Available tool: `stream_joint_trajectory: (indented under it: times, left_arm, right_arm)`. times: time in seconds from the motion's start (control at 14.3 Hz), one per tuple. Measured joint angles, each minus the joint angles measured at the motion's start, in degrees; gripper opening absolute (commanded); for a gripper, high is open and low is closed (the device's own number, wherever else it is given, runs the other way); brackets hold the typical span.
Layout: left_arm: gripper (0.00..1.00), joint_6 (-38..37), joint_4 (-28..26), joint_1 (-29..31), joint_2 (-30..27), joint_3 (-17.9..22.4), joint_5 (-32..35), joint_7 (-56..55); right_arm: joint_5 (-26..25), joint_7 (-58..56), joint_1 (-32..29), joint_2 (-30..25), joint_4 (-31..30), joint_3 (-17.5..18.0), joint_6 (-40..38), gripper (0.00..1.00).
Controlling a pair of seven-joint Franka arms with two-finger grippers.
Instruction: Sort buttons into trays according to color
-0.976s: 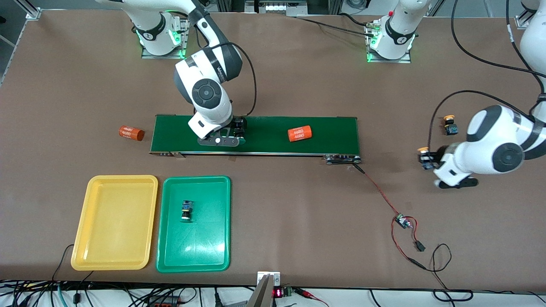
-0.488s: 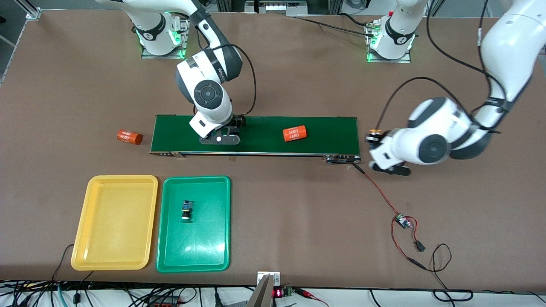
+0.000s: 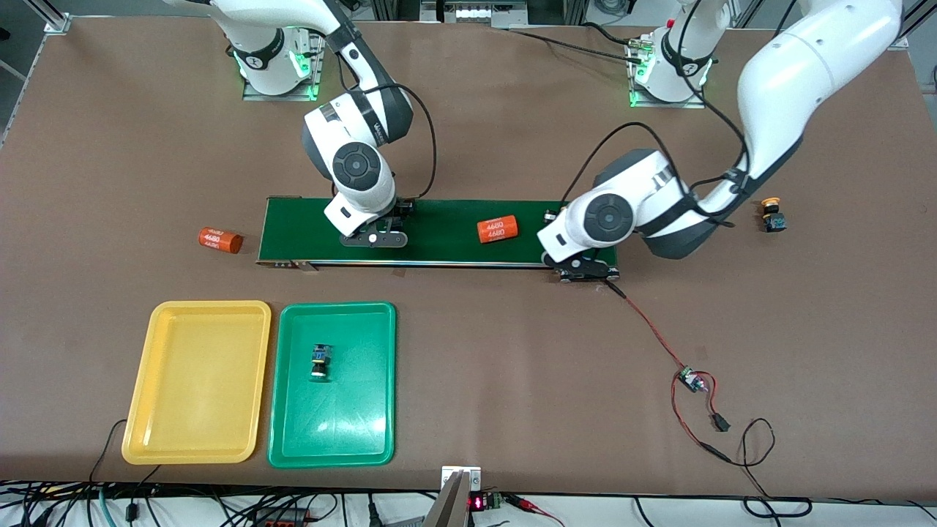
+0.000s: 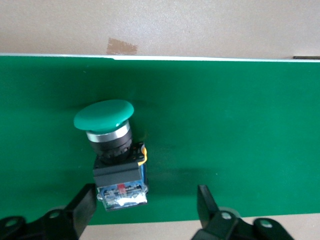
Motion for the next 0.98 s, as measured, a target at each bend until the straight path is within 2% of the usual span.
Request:
stream_joint_trajectory:
  times: [0.07, 0.21, 0.49, 0.77, 0.98]
  left_arm:
    - [1.00, 0.20, 0.00, -0.74, 0.04, 0.96, 0.00, -0.31]
    - [1.00, 0.30, 0.07, -0.74, 0.07, 1.66, 0.00, -2.01]
    - [1.00, 0.36, 1.20, 0.14, -0.12, 0.34, 0.00, -3.70]
    - [1.00, 0.42, 4.99, 3.48, -0.69, -3.89, -4.20, -5.10]
    - [1.00, -6.83, 8.53, 7.06, -1.43, -4.18, -4.81, -4.63]
  right_arm:
    - [0.00, -0.01, -0.06, 0.12, -0.08, -0.07, 0.18, 0.35]
    - [-0.01, -0.23, -0.29, 0.49, -0.08, -0.32, 0.67, 0.28]
    - [-0.01, -0.60, -0.55, 0.94, -0.07, -0.71, 1.70, 0.09]
    - [-0.01, -0.70, -1.47, 1.07, 2.49, -0.89, 3.27, 0.08]
    - [-0.01, -1.00, -3.45, 1.15, 8.26, -1.17, 0.20, 0.05]
